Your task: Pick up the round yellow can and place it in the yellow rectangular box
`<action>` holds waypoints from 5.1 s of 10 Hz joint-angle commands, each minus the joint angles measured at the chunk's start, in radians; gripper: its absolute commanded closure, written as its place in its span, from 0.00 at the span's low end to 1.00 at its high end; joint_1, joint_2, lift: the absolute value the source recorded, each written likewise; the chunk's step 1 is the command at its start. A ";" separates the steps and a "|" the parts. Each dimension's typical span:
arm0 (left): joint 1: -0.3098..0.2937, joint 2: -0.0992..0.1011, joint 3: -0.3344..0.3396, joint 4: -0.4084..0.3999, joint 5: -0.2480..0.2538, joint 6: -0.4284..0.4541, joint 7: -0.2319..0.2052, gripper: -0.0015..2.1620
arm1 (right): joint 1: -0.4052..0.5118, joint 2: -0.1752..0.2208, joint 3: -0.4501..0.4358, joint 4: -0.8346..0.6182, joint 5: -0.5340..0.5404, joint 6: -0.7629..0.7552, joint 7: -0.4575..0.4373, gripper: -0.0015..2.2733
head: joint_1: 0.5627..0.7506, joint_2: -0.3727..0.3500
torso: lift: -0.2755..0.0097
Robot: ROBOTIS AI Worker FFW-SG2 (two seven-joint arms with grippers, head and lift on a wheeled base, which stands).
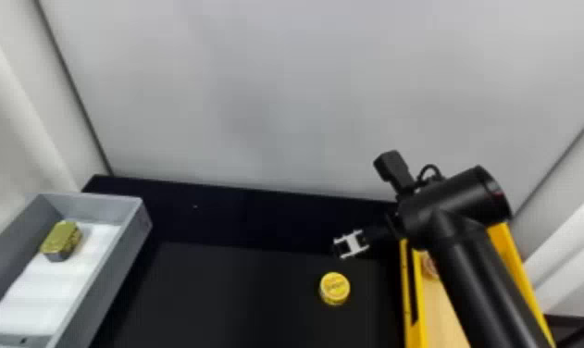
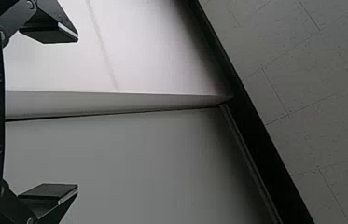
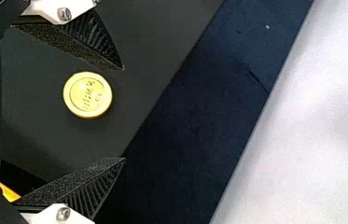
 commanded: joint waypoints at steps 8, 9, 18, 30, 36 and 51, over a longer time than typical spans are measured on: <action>0.000 -0.003 -0.002 0.009 0.003 -0.019 0.000 0.07 | 0.017 0.022 0.054 0.227 -0.036 -0.150 0.009 0.04 | 0.70 0.41 | 0.94; 0.002 -0.003 0.000 0.009 0.003 -0.021 0.000 0.07 | 0.009 0.021 0.064 0.255 -0.039 -0.191 0.005 0.04 | 0.70 0.41 | 0.94; 0.002 -0.010 -0.005 0.010 0.003 -0.031 0.000 0.07 | -0.018 0.021 0.039 0.373 -0.071 -0.329 -0.069 0.05 | 0.70 0.41 | 0.94; 0.019 -0.020 -0.002 0.013 0.007 -0.041 0.000 0.07 | -0.017 -0.013 0.097 0.379 -0.069 -0.331 -0.089 0.34 | 0.70 0.41 | 0.94; 0.017 -0.014 0.008 -0.020 0.003 0.019 0.000 0.06 | 0.052 -0.029 0.030 -0.159 0.486 0.039 0.376 0.34 | 0.70 0.41 | 0.94; -0.003 -0.002 -0.005 -0.017 -0.006 0.035 -0.001 0.06 | 0.088 -0.113 -0.420 -0.035 0.113 0.016 -0.144 0.34 | 0.70 0.41 | 0.94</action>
